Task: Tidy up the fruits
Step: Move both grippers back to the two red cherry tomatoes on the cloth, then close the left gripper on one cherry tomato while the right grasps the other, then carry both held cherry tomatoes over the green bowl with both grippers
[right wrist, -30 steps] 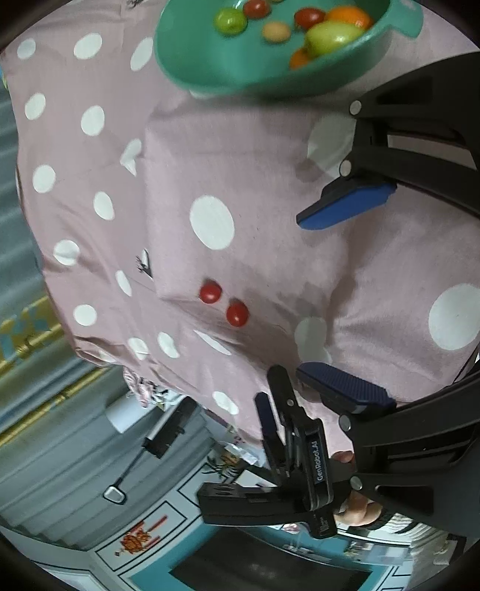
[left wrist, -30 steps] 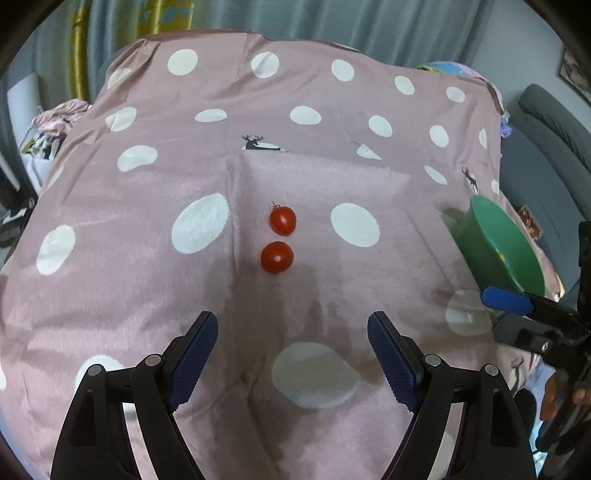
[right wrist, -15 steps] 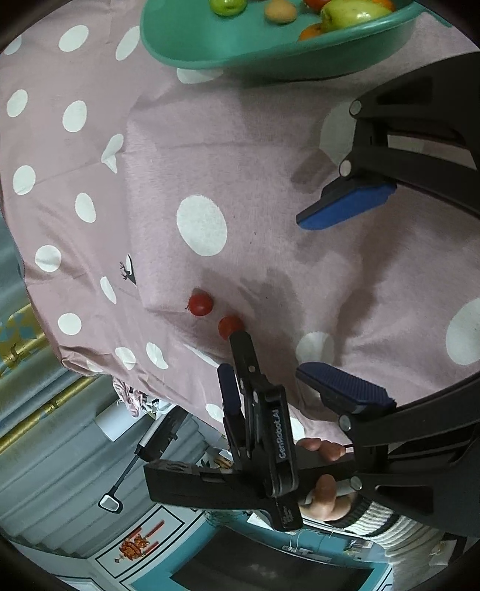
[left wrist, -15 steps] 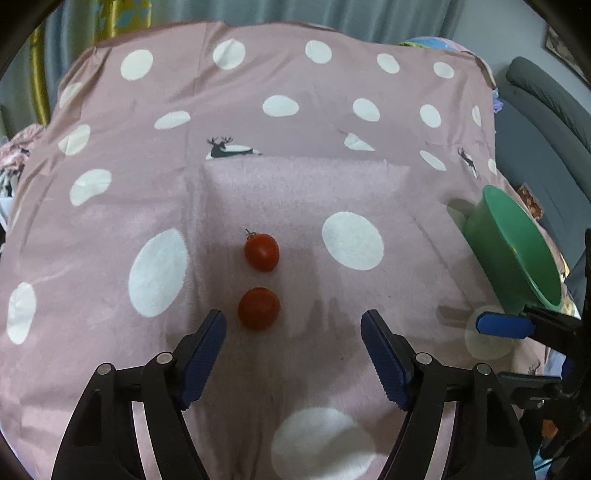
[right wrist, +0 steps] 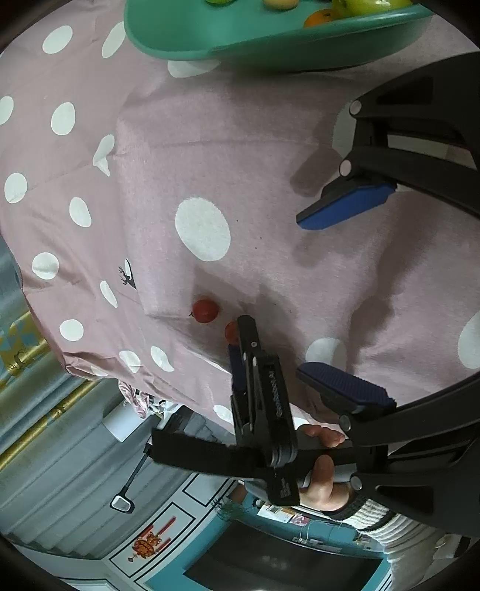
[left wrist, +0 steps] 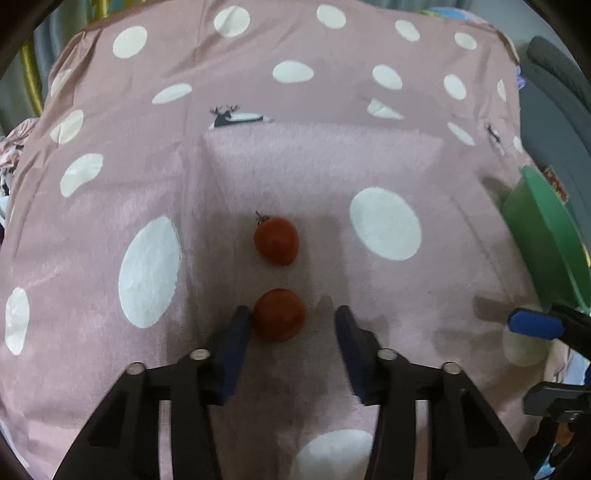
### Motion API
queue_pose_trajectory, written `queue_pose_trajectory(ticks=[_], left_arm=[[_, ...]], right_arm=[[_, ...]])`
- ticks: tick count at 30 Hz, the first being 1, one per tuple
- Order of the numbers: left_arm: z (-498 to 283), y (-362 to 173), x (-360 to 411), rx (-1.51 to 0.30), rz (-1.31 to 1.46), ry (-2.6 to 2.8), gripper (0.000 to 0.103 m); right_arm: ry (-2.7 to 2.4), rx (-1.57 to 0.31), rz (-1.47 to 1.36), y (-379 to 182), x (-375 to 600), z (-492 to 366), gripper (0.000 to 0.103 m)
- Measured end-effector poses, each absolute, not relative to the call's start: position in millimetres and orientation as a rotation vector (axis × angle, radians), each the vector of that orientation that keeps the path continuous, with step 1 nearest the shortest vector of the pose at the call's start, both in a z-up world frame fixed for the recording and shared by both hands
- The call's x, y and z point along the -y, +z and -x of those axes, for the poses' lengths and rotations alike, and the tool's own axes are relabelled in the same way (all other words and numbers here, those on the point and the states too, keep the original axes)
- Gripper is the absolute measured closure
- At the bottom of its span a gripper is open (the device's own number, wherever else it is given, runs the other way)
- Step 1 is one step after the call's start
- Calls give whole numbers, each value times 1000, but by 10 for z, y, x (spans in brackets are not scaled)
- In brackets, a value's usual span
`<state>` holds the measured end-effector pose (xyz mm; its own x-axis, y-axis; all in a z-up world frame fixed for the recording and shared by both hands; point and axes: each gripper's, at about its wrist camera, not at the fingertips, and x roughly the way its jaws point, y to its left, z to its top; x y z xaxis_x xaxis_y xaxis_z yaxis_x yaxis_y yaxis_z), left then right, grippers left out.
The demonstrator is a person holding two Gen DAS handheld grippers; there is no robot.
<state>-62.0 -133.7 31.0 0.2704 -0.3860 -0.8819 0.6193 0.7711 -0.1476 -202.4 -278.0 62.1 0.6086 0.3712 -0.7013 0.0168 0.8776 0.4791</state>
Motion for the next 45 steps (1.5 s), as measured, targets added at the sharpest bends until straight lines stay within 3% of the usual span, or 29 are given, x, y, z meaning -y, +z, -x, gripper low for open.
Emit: queue_pose_trajectory(ticks=[8, 22, 29, 39, 43, 45], left_arm=[[549, 263, 1337, -1115, -253, -649, 72], [321, 595, 936, -1058, -15, -699, 72], [238, 620, 783, -1040, 11, -678, 72], [206, 616, 693, -1038, 18, -678, 72], [220, 619, 658, -1037, 23, -680, 72], [229, 618, 649, -1039, 24, -679, 72]], right_arm=[[220, -917, -468, 583, 2778, 1909, 28], [234, -983, -390, 483, 2618, 1216, 29], [250, -1054, -273, 372, 2399, 645, 47], [280, -1082, -135, 299, 2169, 302, 59], [271, -1075, -19, 290, 2057, 236, 75], [268, -1074, -10, 292, 2072, 232, 74]])
